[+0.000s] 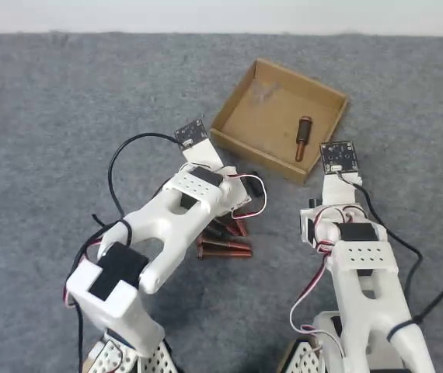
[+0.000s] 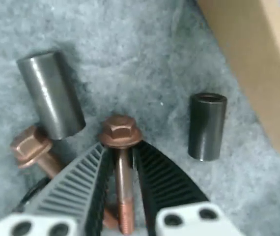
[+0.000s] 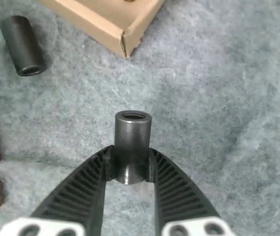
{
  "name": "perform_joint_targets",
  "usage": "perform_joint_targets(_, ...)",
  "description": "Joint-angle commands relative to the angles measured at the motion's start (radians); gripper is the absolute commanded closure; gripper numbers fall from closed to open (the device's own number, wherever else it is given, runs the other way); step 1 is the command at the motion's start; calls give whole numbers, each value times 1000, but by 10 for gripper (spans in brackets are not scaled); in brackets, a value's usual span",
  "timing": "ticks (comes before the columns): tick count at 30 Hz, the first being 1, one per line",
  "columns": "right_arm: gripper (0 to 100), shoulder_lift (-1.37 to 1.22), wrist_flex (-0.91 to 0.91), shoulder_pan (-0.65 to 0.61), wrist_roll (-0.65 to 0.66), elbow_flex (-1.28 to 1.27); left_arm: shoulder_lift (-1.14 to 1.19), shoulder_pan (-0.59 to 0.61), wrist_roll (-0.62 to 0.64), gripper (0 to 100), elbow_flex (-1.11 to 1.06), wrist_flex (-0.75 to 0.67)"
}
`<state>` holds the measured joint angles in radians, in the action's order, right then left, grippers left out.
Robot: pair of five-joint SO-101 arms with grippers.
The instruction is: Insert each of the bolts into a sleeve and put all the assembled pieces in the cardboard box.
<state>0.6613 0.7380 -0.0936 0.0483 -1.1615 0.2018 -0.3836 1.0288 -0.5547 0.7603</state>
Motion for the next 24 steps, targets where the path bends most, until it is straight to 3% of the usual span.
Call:
perform_joint_targets(1, 992, 45, -16, -8, 18, 8, -3, 6, 2, 989, 35, 12)
perform_joint_targets(4, 992, 45, -18, -8, 18, 8, -8, 5, -18, 989, 35, 15)
perform_joint_targets(9, 992, 45, -18, -8, 18, 8, -149, 5, -192, 989, 2, 83)
perform_joint_targets(14, 992, 45, -19, -8, 18, 6, -325, 11, -397, 988, -140, -25)
perform_joint_targets(17, 992, 44, -19, -8, 18, 6, -427, 12, -428, 988, -225, -91)
perform_joint_targets(24, 992, 44, -22, -22, 17, 6, -689, 57, -473, 987, -364, -97)
